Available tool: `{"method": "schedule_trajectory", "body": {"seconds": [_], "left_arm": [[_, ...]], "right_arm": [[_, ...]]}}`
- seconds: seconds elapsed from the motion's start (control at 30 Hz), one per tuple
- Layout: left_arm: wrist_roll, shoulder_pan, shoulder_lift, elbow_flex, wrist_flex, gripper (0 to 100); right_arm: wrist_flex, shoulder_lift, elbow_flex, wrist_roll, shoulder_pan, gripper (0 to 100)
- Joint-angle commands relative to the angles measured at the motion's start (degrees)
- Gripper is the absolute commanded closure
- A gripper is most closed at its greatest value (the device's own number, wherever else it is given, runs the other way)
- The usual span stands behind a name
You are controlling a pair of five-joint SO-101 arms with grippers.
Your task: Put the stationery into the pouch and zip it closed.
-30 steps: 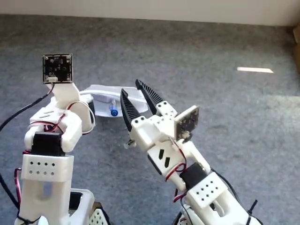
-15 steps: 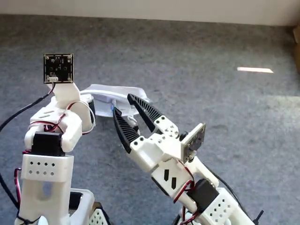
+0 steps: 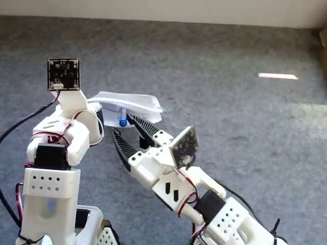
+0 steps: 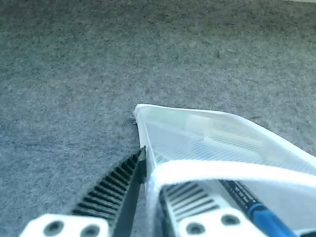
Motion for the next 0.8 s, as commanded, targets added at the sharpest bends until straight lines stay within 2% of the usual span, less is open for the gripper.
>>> {"method": "schedule_trajectory", "body": {"seconds": [0.0, 0.23, 0.4, 0.77], "left_arm": [[-0.44, -0.04, -1.63, -0.66, -1.49, 99], [-0.44, -0.04, -1.63, -0.66, -1.67, 99], [-0.44, -0.04, -1.63, -0.66, -1.49, 99], [-0.44, -0.04, -1.71, -0.57, -1.41, 99]], "right_arm": [[-4.79, 0.48, -0.13, 0.70, -0.31, 83.9], [-5.93, 0.66, -0.13, 0.70, 1.63, 84.4], [-5.93, 0.66, -0.13, 0.70, 1.80, 92.9], [-5.49, 5.23, -0.57, 0.70, 1.80, 89.7]]}}
